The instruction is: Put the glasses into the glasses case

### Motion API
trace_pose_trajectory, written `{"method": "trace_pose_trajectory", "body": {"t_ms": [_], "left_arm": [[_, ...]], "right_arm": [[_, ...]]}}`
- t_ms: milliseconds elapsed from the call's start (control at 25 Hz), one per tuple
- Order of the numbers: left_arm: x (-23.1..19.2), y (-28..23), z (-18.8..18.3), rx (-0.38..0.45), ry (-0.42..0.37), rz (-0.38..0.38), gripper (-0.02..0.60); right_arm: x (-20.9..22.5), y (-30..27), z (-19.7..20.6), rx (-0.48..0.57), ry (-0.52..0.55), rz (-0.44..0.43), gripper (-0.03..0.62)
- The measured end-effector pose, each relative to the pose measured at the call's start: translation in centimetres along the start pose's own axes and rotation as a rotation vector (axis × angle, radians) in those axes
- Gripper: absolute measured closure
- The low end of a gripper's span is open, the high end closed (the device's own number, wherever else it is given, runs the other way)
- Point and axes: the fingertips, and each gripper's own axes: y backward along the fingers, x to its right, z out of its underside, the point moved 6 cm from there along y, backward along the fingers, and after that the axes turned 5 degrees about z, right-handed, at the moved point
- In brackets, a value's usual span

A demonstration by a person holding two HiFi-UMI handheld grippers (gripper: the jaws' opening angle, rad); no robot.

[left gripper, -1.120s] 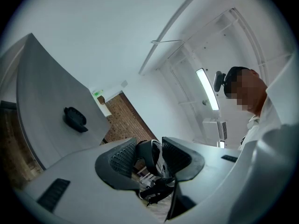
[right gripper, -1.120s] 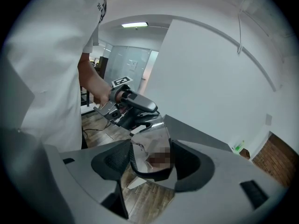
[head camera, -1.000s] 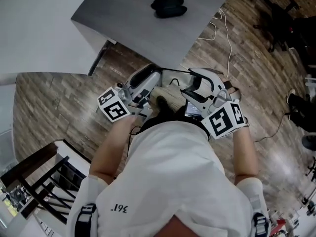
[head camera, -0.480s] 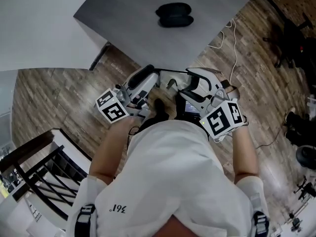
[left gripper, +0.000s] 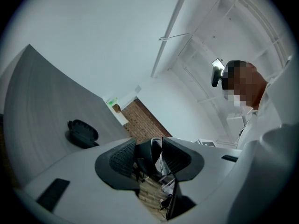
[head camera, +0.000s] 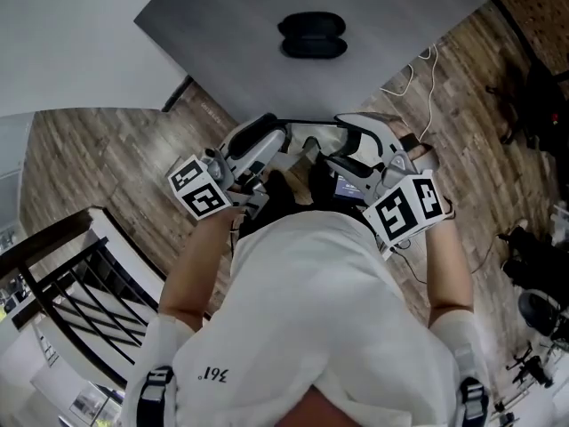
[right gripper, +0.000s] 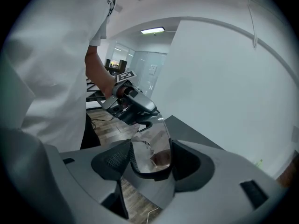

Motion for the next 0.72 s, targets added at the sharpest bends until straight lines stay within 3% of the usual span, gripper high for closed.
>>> {"method": "trace_pose_trajectory", "body": {"t_ms": [720], "left_arm": [[-3.9, -2.8, -1.5, -0.154, -0.042, -0.020, 0.408]], "right_arm": [[2.9, -2.8, 2.3, -0.102, 0.022, 0.020, 0.309]]}}
